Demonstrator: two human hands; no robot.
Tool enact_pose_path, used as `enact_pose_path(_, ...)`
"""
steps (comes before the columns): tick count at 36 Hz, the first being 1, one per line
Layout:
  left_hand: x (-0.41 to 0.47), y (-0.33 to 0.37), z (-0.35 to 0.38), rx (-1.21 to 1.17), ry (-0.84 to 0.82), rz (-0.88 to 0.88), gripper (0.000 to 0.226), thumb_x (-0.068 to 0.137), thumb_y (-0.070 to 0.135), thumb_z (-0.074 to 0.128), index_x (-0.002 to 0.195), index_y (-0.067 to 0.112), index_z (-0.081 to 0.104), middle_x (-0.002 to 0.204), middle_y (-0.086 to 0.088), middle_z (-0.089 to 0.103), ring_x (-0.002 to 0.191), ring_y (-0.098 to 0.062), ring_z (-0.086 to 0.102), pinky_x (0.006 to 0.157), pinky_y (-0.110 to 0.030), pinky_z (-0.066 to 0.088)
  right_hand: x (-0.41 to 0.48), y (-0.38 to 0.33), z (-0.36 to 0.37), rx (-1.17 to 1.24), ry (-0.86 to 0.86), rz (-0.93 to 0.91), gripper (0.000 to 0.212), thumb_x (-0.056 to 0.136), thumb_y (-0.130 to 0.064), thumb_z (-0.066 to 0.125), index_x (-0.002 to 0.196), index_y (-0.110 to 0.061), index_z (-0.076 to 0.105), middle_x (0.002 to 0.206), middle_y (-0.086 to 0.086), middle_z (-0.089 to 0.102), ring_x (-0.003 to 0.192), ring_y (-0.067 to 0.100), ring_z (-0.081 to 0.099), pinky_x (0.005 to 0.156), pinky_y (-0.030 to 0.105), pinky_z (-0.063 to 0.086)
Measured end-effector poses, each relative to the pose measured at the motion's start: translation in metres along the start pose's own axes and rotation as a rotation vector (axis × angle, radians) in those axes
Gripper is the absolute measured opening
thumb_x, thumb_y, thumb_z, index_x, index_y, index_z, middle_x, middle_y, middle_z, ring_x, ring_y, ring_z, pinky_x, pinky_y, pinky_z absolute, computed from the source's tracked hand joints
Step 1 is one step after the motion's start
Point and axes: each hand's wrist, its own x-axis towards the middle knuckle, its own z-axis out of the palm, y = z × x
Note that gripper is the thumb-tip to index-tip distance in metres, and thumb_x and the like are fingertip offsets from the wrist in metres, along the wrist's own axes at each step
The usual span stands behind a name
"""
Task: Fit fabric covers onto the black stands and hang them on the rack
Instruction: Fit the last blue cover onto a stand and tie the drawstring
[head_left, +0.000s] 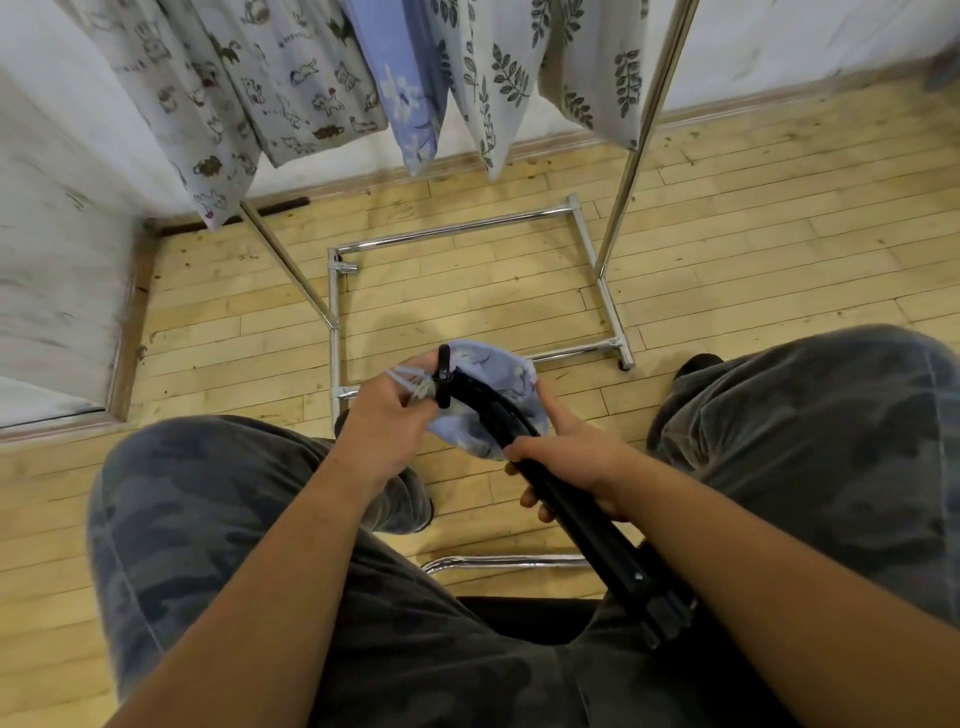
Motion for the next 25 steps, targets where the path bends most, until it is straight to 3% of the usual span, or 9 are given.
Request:
enact_pose_path(2, 0.002, -0.007, -0.002, 0.05, 0.01, -0.014, 0.052, 0.092, -0.005, 0.056, 0.124, 0.033, 0.071, 0.104, 0.017, 0.075, 0.091, -0.007, 0.071, 0.073, -0.031, 0.056, 0.0, 0.004, 0.003, -0.021, -0.014, -0.002, 0.1, 0.097, -0.008, 0.065, 0.155, -0.061, 0.004, 0.115, 0.027, 0.067, 0.064, 0.028, 0.068, 0.053, 0.037, 0.057)
enact_pose_path(6, -0.002, -0.007, 0.005, 0.126, -0.098, -0.002, 0.049, 0.094, -0.004, 0.061, 0.124, 0.033, 0.072, 0.121, 0.024, 0.069, 0.11, 0.012, 0.061, 0.096, -0.018, 0.051, 0.002, 0.012, 0.003, -0.027, -0.016, -0.005, 0.088, 0.097, -0.006, 0.063, 0.153, -0.059, 0.019, 0.12, 0.034, 0.063, 0.062, 0.029, 0.067, 0.051, 0.035, 0.055)
enact_pose_path(9, -0.006, -0.002, 0.013, 0.147, -0.164, 0.013, 0.043, 0.095, 0.0, 0.064, 0.122, 0.032, 0.073, 0.121, 0.022, 0.067, 0.094, 0.016, 0.062, 0.083, -0.007, 0.047, 0.001, 0.014, 0.001, 0.018, 0.001, 0.017, 0.073, 0.096, -0.006, 0.062, 0.14, -0.057, 0.033, 0.115, 0.034, 0.064, 0.062, 0.031, 0.065, 0.051, 0.035, 0.054)
enact_pose_path(11, -0.006, -0.006, 0.016, 0.172, -0.197, 0.003, 0.045, 0.097, 0.003, 0.062, 0.124, 0.038, 0.071, 0.113, 0.017, 0.071, 0.066, 0.0, 0.061, 0.07, -0.013, 0.046, 0.001, 0.013, -0.001, 0.034, 0.014, 0.035, 0.061, 0.097, -0.005, 0.06, 0.131, -0.051, 0.038, 0.107, 0.029, 0.065, 0.062, 0.03, 0.065, 0.051, 0.035, 0.054)
enact_pose_path(13, -0.004, -0.01, 0.017, 0.19, -0.204, -0.023, 0.049, 0.098, 0.004, 0.06, 0.124, 0.045, 0.069, 0.092, 0.013, 0.074, 0.055, -0.022, 0.046, 0.058, -0.028, 0.042, 0.004, 0.014, -0.004, 0.035, 0.024, 0.058, 0.051, 0.098, -0.006, 0.06, 0.134, -0.038, 0.045, 0.112, 0.028, 0.065, 0.062, 0.028, 0.067, 0.053, 0.035, 0.056)
enact_pose_path(15, -0.003, -0.009, 0.017, 0.169, -0.185, -0.028, 0.047, 0.098, 0.004, 0.06, 0.125, 0.041, 0.069, 0.083, 0.015, 0.071, 0.053, -0.013, 0.045, 0.055, -0.025, 0.041, 0.006, 0.016, -0.007, 0.037, 0.027, 0.08, 0.047, 0.097, -0.006, 0.061, 0.137, -0.028, 0.048, 0.116, 0.03, 0.064, 0.062, 0.026, 0.068, 0.054, 0.035, 0.056)
enact_pose_path(17, -0.003, -0.006, 0.017, 0.14, -0.157, -0.019, 0.043, 0.097, 0.003, 0.062, 0.124, 0.036, 0.071, 0.097, 0.015, 0.072, 0.059, 0.001, 0.056, 0.059, -0.014, 0.045, 0.008, 0.017, -0.01, 0.055, 0.034, 0.104, 0.047, 0.096, -0.006, 0.062, 0.136, -0.026, 0.048, 0.114, 0.03, 0.063, 0.062, 0.027, 0.069, 0.054, 0.035, 0.056)
enact_pose_path(21, 0.0, -0.01, 0.016, 0.115, -0.019, -0.055, 0.049, 0.095, -0.001, 0.055, 0.117, 0.039, 0.073, 0.073, 0.021, 0.07, 0.05, -0.013, 0.045, 0.051, -0.022, 0.042, 0.008, 0.014, -0.011, 0.077, 0.046, 0.154, 0.04, 0.097, -0.007, 0.063, 0.13, -0.021, 0.045, 0.113, 0.028, 0.064, 0.064, 0.028, 0.07, 0.054, 0.035, 0.059)
enact_pose_path(25, 0.006, -0.015, 0.014, 0.141, 0.13, -0.063, 0.048, 0.092, 0.0, 0.056, 0.114, 0.038, 0.074, 0.098, 0.013, 0.077, 0.052, -0.008, 0.05, 0.055, -0.018, 0.046, 0.008, 0.011, -0.009, 0.072, 0.061, 0.167, 0.04, 0.097, -0.007, 0.064, 0.13, -0.019, 0.044, 0.117, 0.031, 0.065, 0.061, 0.027, 0.072, 0.052, 0.034, 0.059)
